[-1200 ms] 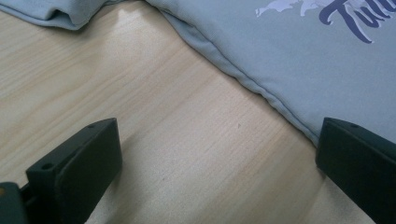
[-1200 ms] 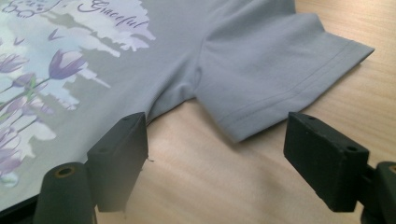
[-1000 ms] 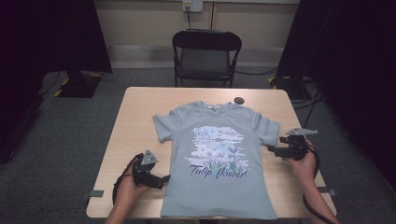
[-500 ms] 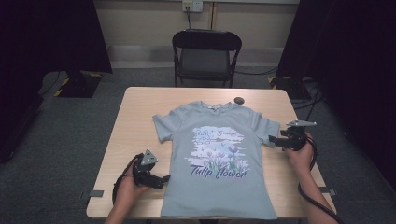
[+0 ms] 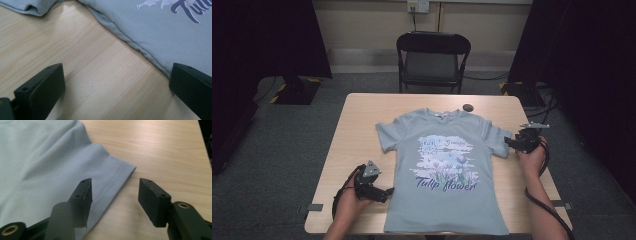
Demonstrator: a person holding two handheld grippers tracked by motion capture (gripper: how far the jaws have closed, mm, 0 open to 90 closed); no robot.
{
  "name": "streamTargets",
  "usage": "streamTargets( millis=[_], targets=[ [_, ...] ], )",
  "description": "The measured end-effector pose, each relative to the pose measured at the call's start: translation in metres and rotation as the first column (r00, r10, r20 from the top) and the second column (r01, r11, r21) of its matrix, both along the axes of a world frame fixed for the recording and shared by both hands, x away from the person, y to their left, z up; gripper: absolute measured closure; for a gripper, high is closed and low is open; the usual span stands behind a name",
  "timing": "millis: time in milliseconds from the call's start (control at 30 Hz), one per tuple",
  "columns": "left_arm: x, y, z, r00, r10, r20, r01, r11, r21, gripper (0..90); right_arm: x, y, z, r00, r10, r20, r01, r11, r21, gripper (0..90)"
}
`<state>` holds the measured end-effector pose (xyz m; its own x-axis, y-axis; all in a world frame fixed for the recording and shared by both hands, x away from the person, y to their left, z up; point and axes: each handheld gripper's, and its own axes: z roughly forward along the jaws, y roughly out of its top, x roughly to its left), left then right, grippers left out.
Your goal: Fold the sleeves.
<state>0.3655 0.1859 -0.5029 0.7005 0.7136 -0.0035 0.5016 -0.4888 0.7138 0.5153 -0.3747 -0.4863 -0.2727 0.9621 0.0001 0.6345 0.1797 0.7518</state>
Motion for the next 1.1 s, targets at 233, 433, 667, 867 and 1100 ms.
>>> streamTargets(
  millis=[233, 433, 667, 867, 1100],
  targets=[
    [0.000, 0.000, 0.000, 1.0000, 0.000, 0.000, 0.000, 1.0000, 0.000, 0.0, 0.008, 0.004, -0.005, 0.9994, -0.030, -0.015, 0.030, 0.999, -0.035, 51.1],
    [0.000, 0.000, 0.000, 1.0000, 0.000, 0.000, 0.000, 1.0000, 0.000, 0.0, 0.008, 0.007, -0.006, 0.9999, -0.013, -0.009, 0.013, 1.000, -0.022, 61.3],
    [0.000, 0.000, 0.000, 1.0000, 0.000, 0.000, 0.000, 1.0000, 0.000, 0.0, 0.007, 0.008, -0.008, 0.9998, 0.015, -0.014, -0.014, 0.999, 0.039, 82.6],
    [0.000, 0.000, 0.000, 1.0000, 0.000, 0.000, 0.000, 1.0000, 0.000, 0.0, 0.008, 0.014, -0.004, 0.9997, 0.023, -0.009, -0.023, 1.000, 0.004, 86.5],
    [0.000, 0.000, 0.000, 1.0000, 0.000, 0.000, 0.000, 1.0000, 0.000, 0.0, 0.004, 0.014, 0.006, 0.9986, 0.047, 0.025, -0.048, 0.998, 0.040, 87.4]
  ],
)
